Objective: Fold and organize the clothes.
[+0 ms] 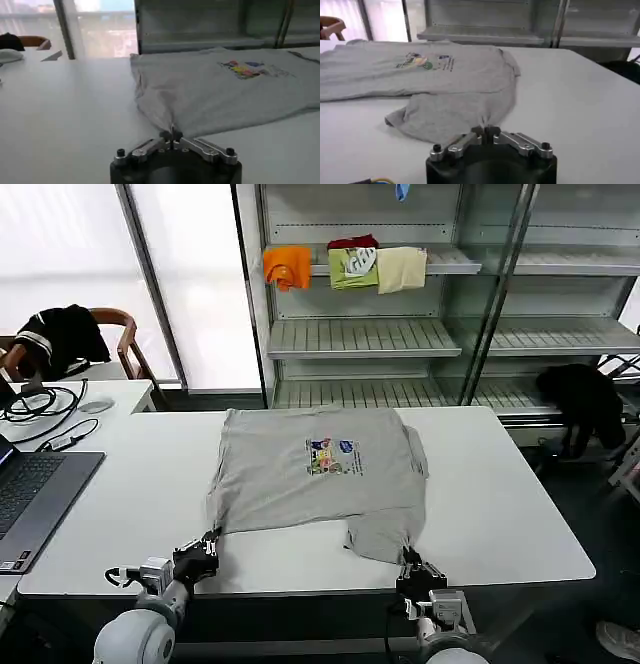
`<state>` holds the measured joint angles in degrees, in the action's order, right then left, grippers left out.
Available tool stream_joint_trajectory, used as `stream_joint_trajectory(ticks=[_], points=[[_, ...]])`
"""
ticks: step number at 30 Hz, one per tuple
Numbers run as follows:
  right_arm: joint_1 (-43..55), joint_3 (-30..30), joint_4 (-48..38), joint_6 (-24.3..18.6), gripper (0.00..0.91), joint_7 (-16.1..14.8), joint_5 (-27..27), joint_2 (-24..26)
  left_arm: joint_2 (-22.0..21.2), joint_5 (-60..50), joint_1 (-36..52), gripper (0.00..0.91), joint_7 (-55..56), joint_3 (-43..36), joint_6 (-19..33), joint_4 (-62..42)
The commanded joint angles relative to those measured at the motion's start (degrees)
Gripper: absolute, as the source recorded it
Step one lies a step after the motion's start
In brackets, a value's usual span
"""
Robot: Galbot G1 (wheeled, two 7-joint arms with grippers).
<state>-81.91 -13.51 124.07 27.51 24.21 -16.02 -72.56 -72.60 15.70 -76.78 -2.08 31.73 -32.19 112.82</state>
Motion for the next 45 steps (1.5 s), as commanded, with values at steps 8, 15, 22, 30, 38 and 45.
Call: stream_joint_trajectory(ticks=[8, 15, 22, 30, 38, 45], points=[[2.4, -2.5, 3.0, -6.7, 0.0, -3.8, 1.7, -1.3, -2.0, 2.7, 2.9, 0.01, 1.1, 1.1, 5.5, 5.8], [8.1, -4.1, 0.6, -7.4, 0.0, -6.1, 2.2, -2.9, -2.1, 4.0, 6.6, 0.01, 1.4, 1.4, 7.0, 4.0], [16.0, -4.9, -4.5, -7.5, 0.0, -7.9, 4.0, -5.9, -2.0, 5.4, 12.3, 0.01, 1.4, 0.3, 7.1, -1.6], [27.2, -4.6, -14.0, -6.7, 0.0, -8.6, 4.1, -7.7, -1.3, 6.9, 21.3, 0.01, 1.9, -1.3, 6.4, -9.6], [37.1, -4.0, -25.5, -6.1, 0.0, -9.2, 3.4, -9.0, -0.4, 8.6, 29.0, 0.01, 1.8, -3.1, 6.5, -21.4], [42.2, -3.7, -33.9, -5.7, 0.0, -10.2, 3.5, -10.8, -0.5, 8.9, 35.3, 0.01, 1.4, -4.5, 6.6, -29.1]])
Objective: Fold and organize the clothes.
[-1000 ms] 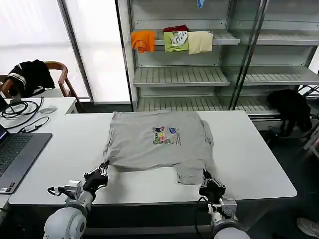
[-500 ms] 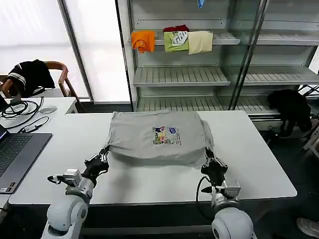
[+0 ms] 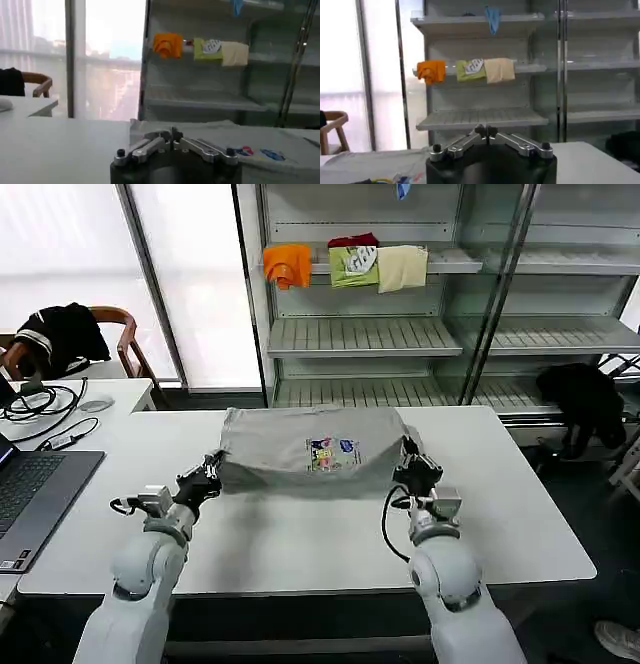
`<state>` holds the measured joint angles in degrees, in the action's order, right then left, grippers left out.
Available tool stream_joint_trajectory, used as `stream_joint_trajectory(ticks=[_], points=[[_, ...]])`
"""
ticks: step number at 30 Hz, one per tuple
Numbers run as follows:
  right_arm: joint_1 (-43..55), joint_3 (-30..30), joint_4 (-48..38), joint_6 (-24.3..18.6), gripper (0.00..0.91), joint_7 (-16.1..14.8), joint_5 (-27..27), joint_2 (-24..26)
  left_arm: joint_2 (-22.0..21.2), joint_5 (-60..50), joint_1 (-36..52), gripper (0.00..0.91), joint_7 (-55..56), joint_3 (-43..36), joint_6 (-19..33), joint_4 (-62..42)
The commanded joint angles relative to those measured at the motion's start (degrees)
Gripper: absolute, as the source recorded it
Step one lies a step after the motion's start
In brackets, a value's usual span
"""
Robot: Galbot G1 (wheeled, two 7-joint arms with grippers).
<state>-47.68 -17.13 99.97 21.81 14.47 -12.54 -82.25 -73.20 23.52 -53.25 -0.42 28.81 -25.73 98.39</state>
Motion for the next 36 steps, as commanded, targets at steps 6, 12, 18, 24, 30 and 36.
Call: stream_joint_trajectory(ticks=[6, 12, 18, 24, 30, 36], points=[[11.6, -0.4, -13.7, 1.9, 0.0, -0.7, -0.2, -2.5, -0.1, 1.2, 14.8, 0.01, -0.2, -2.2, -0.1, -19.4], [14.8, -0.1, -17.2, 3.3, 0.0, -1.0, 0.0, -3.2, 0.2, 0.7, 16.4, 0.01, -0.1, -2.8, -1.2, -21.8], [16.7, -0.5, -21.0, 5.0, 0.0, -1.2, -1.2, -4.3, 0.3, -0.8, 17.5, 0.01, -0.2, -3.4, -1.8, -24.0], [16.8, -0.5, -22.6, 7.0, 0.191, -1.9, -1.1, -4.4, 0.3, -2.6, 18.2, 0.856, -0.9, -4.8, -2.2, -25.4], [16.4, -1.2, -24.1, 7.3, 0.907, -1.0, -1.1, -5.1, -0.1, -3.8, 18.5, 0.907, -1.4, -5.9, -1.5, -26.2], [17.3, -1.8, -26.2, 2.6, 0.907, 2.2, -6.5, -6.8, -0.4, -4.3, 18.4, 0.907, -0.9, -6.0, -1.4, -24.6]])
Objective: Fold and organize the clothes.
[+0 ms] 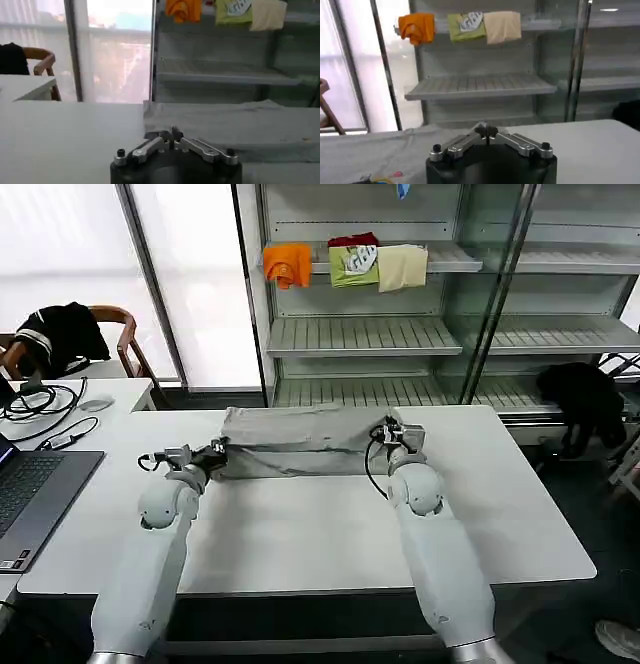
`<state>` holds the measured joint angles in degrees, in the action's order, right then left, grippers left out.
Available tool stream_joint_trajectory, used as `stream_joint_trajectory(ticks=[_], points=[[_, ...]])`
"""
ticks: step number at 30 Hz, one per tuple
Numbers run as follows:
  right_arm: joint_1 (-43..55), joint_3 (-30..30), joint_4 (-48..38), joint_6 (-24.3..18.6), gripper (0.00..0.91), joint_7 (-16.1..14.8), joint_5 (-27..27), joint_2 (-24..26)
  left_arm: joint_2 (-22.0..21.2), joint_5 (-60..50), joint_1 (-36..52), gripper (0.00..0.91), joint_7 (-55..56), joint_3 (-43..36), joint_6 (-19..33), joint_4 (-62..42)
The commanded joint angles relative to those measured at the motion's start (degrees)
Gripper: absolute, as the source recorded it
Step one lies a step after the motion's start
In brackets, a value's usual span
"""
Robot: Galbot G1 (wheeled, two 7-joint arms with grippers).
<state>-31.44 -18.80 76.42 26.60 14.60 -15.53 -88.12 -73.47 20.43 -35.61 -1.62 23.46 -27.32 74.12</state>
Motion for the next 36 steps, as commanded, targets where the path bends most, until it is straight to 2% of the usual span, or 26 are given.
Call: stream_joint_trajectory(ticks=[1, 4, 10, 19, 23, 25, 33, 36], points=[[1.6, -0.3, -3.2, -3.6, 0.907, 4.8, -6.2, -1.7, -0.1, -1.2, 0.6, 0.907, 0.6, -0.6, 0.0, 0.1], [2.9, -0.4, -2.6, -5.6, 0.907, 8.9, -11.1, -2.6, 0.0, -0.7, 0.0, 0.907, 1.8, -0.5, -1.4, 2.6], [1.5, 0.2, 2.1, -4.5, 0.907, 11.2, -11.7, -2.4, 0.6, -0.6, -2.0, 0.907, 2.6, -0.5, -3.9, 7.5], [-4.1, 1.0, 5.5, -2.0, 0.907, 11.9, -6.4, -0.4, 3.0, -0.1, -7.5, 0.907, 2.6, -0.1, -5.7, 15.4], [-5.8, 1.2, 6.3, -3.4, 0.907, 11.8, -1.5, 0.8, 3.3, -0.1, -9.4, 0.907, 2.7, 0.4, -5.7, 16.8], [-6.6, 1.6, 7.7, -2.8, 0.907, 11.7, -1.4, 1.7, 3.1, -0.2, -10.0, 0.907, 2.8, 0.6, -5.7, 17.1], [-9.4, 2.7, 16.4, 5.0, 0.907, 11.6, -3.2, 7.5, 2.4, -0.5, -12.3, 0.907, 3.2, 0.9, -5.7, 20.2], [-10.2, 3.0, 18.0, 6.5, 0.907, 11.4, -3.5, 9.3, 2.4, -0.8, -13.1, 0.907, 3.2, 0.9, -5.7, 20.9]])
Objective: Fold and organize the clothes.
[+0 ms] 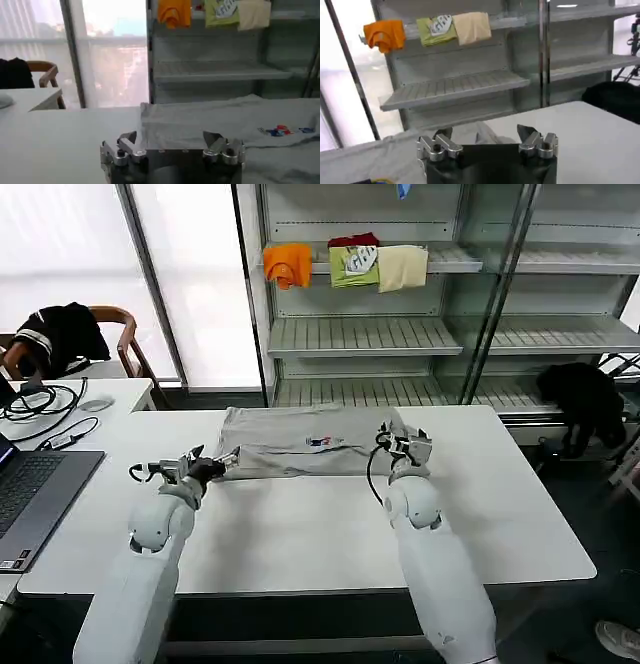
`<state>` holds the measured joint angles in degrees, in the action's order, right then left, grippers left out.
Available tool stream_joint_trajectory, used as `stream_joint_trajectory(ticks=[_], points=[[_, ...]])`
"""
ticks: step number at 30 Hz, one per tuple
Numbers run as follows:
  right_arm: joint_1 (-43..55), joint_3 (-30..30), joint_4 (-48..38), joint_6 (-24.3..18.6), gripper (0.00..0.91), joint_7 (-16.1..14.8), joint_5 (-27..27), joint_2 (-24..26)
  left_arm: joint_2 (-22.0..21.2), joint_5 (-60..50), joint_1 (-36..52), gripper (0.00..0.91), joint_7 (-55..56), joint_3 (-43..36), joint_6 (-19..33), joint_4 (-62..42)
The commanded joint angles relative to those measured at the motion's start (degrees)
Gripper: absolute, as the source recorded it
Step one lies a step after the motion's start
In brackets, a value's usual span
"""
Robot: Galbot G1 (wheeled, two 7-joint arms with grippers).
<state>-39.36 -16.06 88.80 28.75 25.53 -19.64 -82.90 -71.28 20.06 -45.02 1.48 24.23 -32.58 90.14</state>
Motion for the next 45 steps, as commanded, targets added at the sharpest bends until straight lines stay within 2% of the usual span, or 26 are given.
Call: stream_joint_trajectory(ticks=[1, 12, 36, 38, 42, 44, 45], points=[[-2.5, 0.3, 5.9, 4.4, 0.907, 0.5, 0.7, 4.2, 0.3, -0.5, -3.7, 0.907, 0.1, 0.1, -0.5, 4.9], [-4.6, -0.2, 4.9, 4.5, 0.907, -1.0, 1.3, 6.4, 0.1, -2.6, -3.2, 0.907, 0.1, 0.1, -0.4, 2.0], [-3.9, 0.9, -2.2, 4.4, 0.907, -3.5, 3.5, 5.1, -0.5, -3.5, -1.0, 0.907, 0.2, 0.7, 0.3, -5.2], [-3.9, 0.9, -2.4, 4.4, 0.907, -3.7, 3.5, 4.9, -0.4, -3.5, -1.0, 0.846, 0.1, 0.6, 0.3, -5.4], [-3.8, 1.2, -3.0, 4.4, 0.907, -3.9, 3.4, 4.6, -0.2, -3.4, -1.2, 0.806, 0.0, 0.3, 0.3, -5.7], [-3.8, 1.2, -3.1, 4.4, 0.907, -4.0, 3.4, 4.4, -0.1, -3.5, -1.3, 0.725, 0.0, 0.2, 0.2, -5.7], [-3.8, 1.3, -3.2, 4.4, 0.887, -4.1, 3.4, 4.3, -0.1, -3.5, -1.3, 0.605, 0.0, 0.2, 0.2, -5.8]])
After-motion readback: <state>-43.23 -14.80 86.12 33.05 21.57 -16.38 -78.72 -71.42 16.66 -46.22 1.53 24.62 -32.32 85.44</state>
